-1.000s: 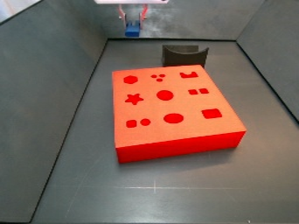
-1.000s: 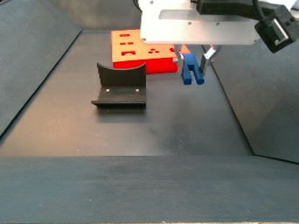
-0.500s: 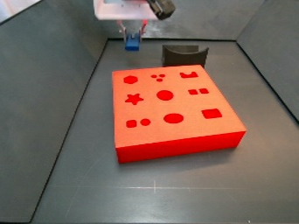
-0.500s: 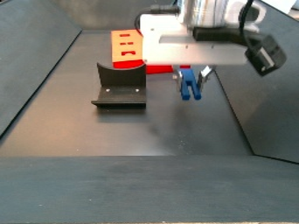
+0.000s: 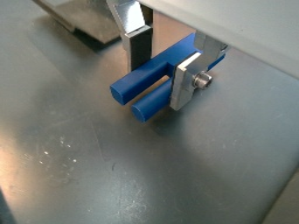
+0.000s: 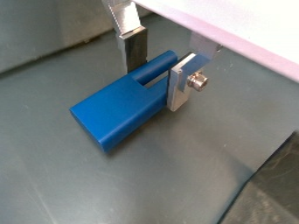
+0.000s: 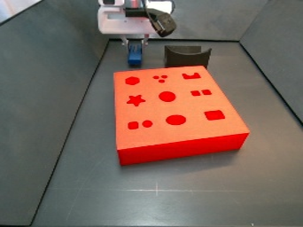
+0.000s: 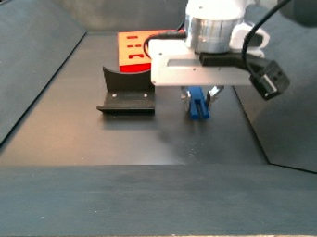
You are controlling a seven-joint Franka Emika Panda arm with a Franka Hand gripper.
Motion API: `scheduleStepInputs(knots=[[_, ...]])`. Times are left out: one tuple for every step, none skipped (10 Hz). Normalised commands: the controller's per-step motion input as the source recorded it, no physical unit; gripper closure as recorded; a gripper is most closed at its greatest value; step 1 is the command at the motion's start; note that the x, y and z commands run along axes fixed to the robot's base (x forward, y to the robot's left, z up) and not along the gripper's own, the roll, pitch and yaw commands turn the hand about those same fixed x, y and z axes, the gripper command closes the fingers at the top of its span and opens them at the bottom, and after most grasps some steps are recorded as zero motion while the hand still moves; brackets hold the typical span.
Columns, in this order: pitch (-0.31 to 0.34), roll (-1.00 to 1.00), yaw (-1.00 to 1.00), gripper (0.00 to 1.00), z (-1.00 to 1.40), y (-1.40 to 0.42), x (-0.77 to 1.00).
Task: Pick up the square-circle object. Move up. Rotate the square-circle object. Place the square-circle object on the fixture. Regrasp the square-circle object. Move to above the board. Insert the square-circle object.
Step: Rotate the square-circle object.
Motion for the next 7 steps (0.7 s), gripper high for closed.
scheduleStepInputs(knots=[[-0.061,-0.13,0.01,1.0,-0.22,0.01,0.04],[0.0,0.0,0.0,0.0,0.0,0.0,0.0],[0.0,0.0,0.0,0.0,1.0,0.0,0.0],[0.01,0.0,0.0,0.0,1.0,0.0,-0.01],[0.03,0.0,0.0,0.0,1.0,0.0,-0.01],[0.047,0.01,-0.01,0.0,1.0,0.0,-0.01],[0.064,0.02,-0.01,0.0,1.0,0.0,-0.01]])
